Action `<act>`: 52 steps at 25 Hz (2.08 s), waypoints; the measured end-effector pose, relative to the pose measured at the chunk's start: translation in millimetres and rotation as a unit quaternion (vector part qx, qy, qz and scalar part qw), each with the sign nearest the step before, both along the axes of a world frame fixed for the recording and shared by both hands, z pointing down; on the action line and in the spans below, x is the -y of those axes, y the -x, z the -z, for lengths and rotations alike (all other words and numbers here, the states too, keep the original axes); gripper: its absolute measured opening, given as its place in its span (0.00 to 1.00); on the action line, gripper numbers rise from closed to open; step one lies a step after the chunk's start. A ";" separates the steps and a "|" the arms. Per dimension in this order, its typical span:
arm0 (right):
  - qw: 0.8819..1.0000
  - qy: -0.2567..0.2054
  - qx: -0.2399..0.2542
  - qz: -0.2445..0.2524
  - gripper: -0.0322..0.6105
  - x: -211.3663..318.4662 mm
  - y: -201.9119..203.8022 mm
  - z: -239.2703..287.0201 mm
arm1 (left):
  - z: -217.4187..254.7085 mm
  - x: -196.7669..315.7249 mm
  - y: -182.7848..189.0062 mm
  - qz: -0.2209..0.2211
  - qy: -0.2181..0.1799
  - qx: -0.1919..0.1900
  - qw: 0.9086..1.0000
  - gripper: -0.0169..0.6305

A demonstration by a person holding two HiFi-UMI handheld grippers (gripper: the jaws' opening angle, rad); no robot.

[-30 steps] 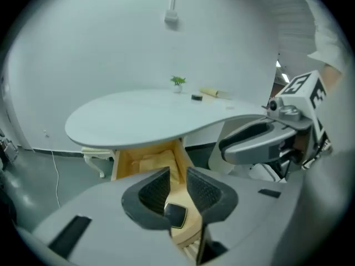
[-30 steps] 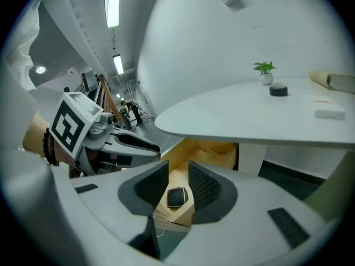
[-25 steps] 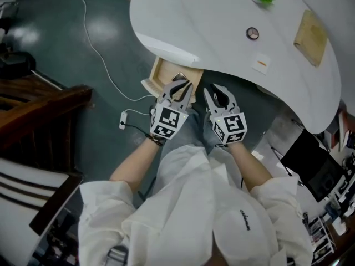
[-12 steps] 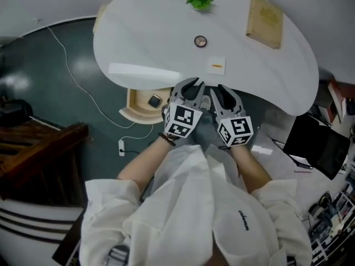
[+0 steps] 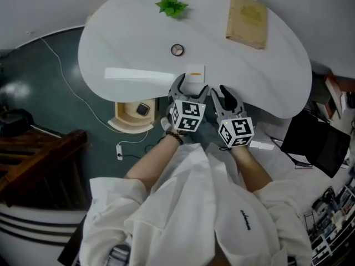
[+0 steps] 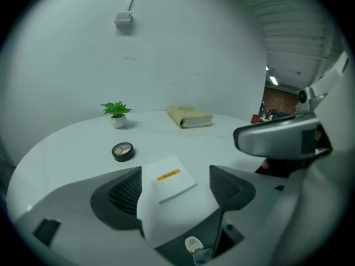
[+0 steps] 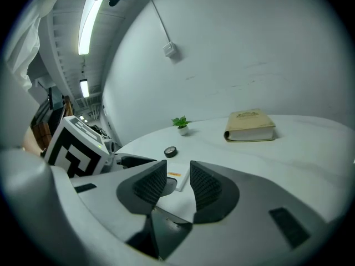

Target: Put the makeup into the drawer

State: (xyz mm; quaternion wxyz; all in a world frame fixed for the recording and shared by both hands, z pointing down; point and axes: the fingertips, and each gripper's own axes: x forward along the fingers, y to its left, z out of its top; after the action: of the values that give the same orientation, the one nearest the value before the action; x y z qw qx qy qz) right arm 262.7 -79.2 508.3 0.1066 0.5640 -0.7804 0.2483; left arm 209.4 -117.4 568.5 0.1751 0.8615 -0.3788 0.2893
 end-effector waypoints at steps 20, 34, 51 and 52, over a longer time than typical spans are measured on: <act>0.999 0.034 0.003 0.025 0.31 14.4 -21.1 -24.6 | -36.9 10.9 -8.4 0.118 0.040 0.037 0.992 0.64; 0.998 0.038 0.007 0.045 0.31 21.9 -3.0 -31.1 | -27.7 7.6 5.6 0.092 0.041 0.021 0.995 0.50; 0.992 0.030 0.012 0.119 0.31 17.2 101.8 -21.6 | 12.7 -5.1 105.5 0.130 0.018 -0.020 0.991 0.50; 0.991 0.029 0.013 0.126 0.31 15.2 112.9 -20.2 | 15.2 -9.2 117.0 0.133 0.021 -0.022 0.991 0.50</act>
State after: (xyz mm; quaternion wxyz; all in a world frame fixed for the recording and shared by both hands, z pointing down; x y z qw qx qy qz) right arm 149.8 -94.3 528.5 0.1430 0.4541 -0.8392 0.2627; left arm 92.4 -108.2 553.3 0.2382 0.8056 -0.4802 0.2523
